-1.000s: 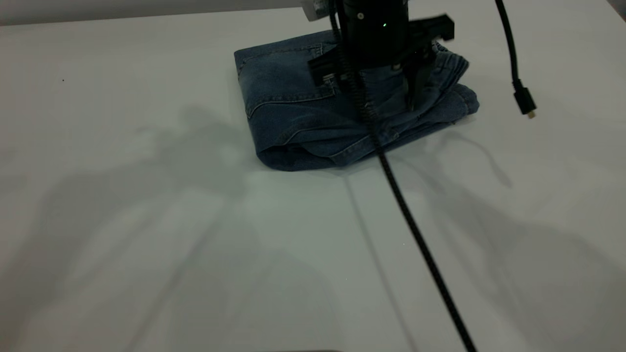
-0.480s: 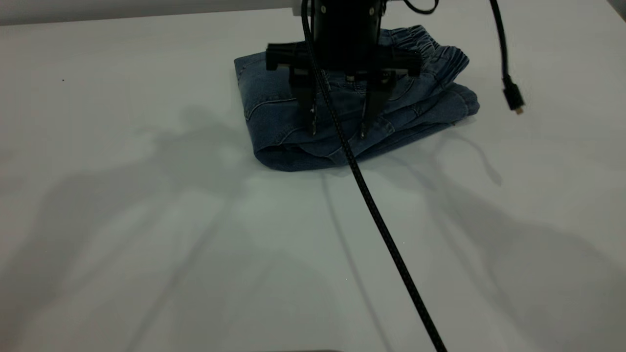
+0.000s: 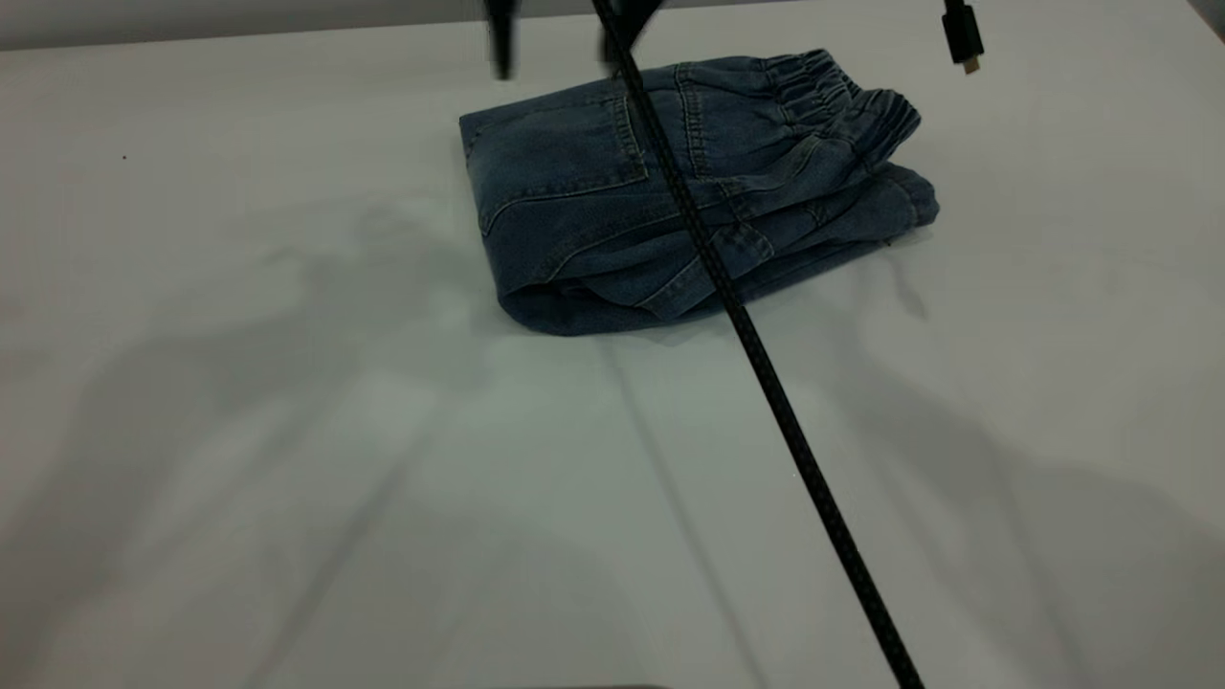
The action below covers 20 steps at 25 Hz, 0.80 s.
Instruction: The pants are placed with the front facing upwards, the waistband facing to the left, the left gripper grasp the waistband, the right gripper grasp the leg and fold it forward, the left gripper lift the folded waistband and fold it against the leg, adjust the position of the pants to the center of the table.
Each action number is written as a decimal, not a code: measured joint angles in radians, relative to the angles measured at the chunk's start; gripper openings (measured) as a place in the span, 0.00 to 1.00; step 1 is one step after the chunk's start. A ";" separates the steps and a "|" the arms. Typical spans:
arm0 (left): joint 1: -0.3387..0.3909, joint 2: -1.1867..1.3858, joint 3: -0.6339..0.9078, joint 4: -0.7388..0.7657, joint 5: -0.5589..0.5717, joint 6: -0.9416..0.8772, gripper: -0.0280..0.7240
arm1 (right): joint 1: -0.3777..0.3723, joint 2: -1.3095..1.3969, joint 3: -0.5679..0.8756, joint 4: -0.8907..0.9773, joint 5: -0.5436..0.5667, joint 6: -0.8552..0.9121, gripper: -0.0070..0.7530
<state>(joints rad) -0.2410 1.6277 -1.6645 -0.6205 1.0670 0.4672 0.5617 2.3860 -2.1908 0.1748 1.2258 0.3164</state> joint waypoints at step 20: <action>0.000 0.028 0.000 0.001 0.007 0.000 0.75 | -0.024 0.245 -0.006 -0.278 -0.010 0.051 0.56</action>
<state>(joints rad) -0.2410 1.6559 -1.6645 -0.6197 1.0739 0.4672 0.5374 2.6314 -2.1966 -0.1030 1.2155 0.3674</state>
